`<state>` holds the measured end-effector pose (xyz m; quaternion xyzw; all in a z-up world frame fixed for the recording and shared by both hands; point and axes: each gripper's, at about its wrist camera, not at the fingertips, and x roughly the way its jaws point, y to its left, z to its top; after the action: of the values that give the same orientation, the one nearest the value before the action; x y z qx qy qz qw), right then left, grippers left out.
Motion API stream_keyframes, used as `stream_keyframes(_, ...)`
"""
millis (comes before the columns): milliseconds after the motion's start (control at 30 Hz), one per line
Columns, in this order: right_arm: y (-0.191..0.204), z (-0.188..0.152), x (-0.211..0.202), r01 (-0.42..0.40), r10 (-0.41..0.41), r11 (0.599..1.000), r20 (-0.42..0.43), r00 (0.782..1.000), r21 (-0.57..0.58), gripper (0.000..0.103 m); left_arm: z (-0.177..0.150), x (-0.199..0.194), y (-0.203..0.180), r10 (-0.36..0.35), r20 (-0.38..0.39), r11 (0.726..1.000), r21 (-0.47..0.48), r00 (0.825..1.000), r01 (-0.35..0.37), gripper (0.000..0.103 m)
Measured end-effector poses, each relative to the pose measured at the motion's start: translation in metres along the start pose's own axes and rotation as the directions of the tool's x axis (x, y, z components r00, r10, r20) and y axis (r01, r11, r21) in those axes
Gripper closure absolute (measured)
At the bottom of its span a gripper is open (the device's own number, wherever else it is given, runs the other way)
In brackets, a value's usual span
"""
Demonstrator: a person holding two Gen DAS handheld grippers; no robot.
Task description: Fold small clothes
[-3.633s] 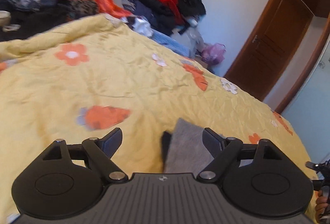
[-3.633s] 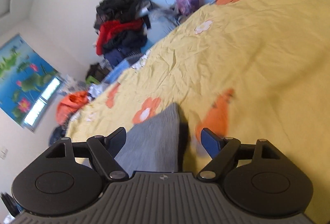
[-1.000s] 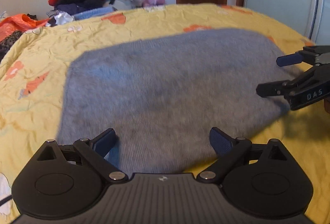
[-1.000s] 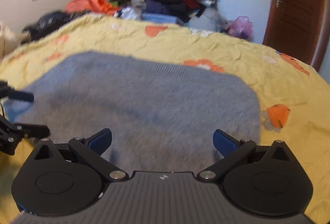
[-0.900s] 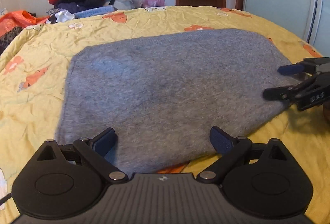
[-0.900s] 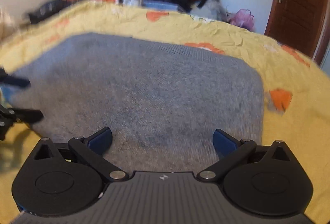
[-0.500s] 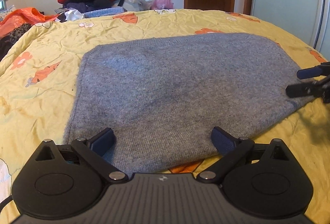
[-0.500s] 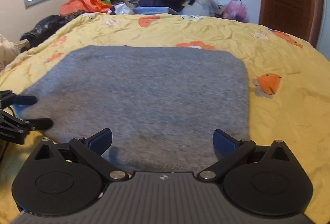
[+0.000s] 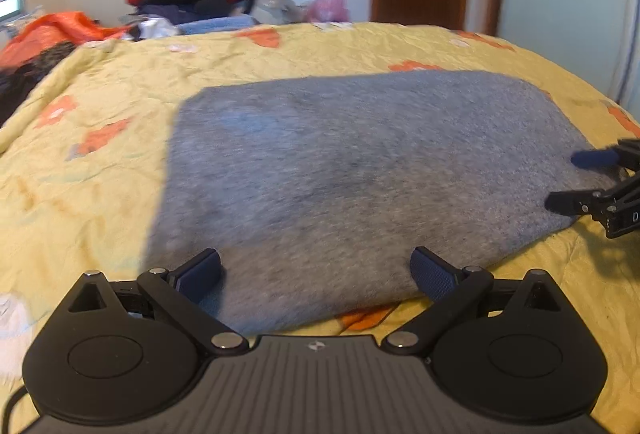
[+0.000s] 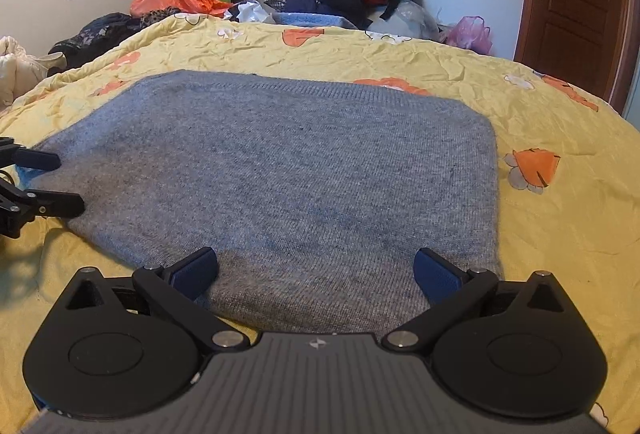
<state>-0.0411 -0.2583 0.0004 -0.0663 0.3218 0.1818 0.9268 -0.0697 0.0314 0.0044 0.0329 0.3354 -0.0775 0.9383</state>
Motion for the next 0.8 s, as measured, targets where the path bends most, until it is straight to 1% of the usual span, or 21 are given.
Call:
stream_keyframes(67,0.000,0.000,0.000,0.000,0.000,1.000,0.001,1.000,0.001,0.000,-0.006,-0.012,0.010,0.032,0.033,0.998,-0.063,0.999,-0.030,0.001)
stream_keyframes(100,0.000,0.000,0.000,0.000,0.000,1.000,0.001,1.000,0.000,0.000,-0.009,-0.018,0.018,0.028,0.040,0.994,-0.105,0.999,-0.024,0.001)
stream_keyframes(200,0.000,0.000,0.000,0.000,0.000,1.000,0.001,1.000,0.000,0.000,-0.016,-0.028,0.042,0.000,0.022,0.979,-0.206,1.000,0.004,0.001)
stream_keyframes(267,0.000,0.000,0.000,0.000,0.000,1.000,0.001,1.000,0.001,0.000,-0.018,-0.032,0.056,0.012,0.003,0.965,-0.264,1.000,-0.011,0.001)
stream_keyframes(333,0.000,0.000,0.000,0.000,0.000,1.000,0.001,1.000,0.001,0.000,-0.020,-0.032,0.072,-0.004,-0.017,0.937,-0.348,1.000,-0.002,0.001)
stream_keyframes(433,0.000,-0.001,0.000,0.000,0.000,1.000,0.002,1.000,0.002,0.000,-0.018,-0.036,0.088,-0.042,0.018,0.878,-0.476,0.999,0.045,0.001)
stream_keyframes(500,0.000,-0.001,0.000,0.000,0.000,1.000,0.002,1.000,0.002,0.000,-0.015,-0.032,0.093,-0.091,0.031,0.832,-0.547,0.995,0.093,0.002)
stream_keyframes(533,0.000,-0.001,-0.001,0.000,0.000,1.000,0.002,1.000,0.002,0.000,-0.015,-0.028,0.096,-0.131,0.032,0.793,-0.596,0.991,0.124,0.002)
stream_keyframes(600,0.000,-0.001,0.000,0.000,0.000,1.000,0.002,1.000,0.002,0.000,-0.018,-0.024,0.100,-0.191,0.081,0.705,-0.682,0.978,0.195,0.002)
stream_keyframes(633,0.000,-0.001,0.000,0.000,0.000,1.000,0.002,1.000,0.002,0.000,-0.020,-0.021,0.102,-0.234,0.104,0.649,-0.723,0.967,0.235,0.002)
stream_keyframes(667,0.000,-0.001,0.000,0.000,0.000,1.000,0.002,1.000,0.002,0.000,-0.022,-0.017,0.105,-0.262,0.122,0.591,-0.764,0.957,0.259,0.002)
stream_keyframes(700,0.000,-0.001,0.000,0.000,0.000,1.000,0.003,1.000,0.002,0.000,-0.025,-0.015,0.106,-0.265,0.145,0.543,-0.795,0.953,0.272,0.002)
stream_keyframes(733,0.000,-0.001,0.000,0.000,0.000,1.000,0.003,1.000,0.002,0.000,-0.026,-0.014,0.107,-0.254,0.167,0.514,-0.811,0.953,0.279,0.002)
stream_keyframes(767,0.000,-0.001,0.000,0.000,0.000,1.000,0.003,1.000,0.002,0.000,-0.026,-0.014,0.107,-0.236,0.175,0.504,-0.819,0.956,0.274,0.003)
stream_keyframes(800,0.000,-0.001,0.000,0.000,0.000,1.000,0.003,1.000,0.003,0.000,-0.024,-0.014,0.106,-0.215,0.176,0.506,-0.821,0.961,0.263,0.011)
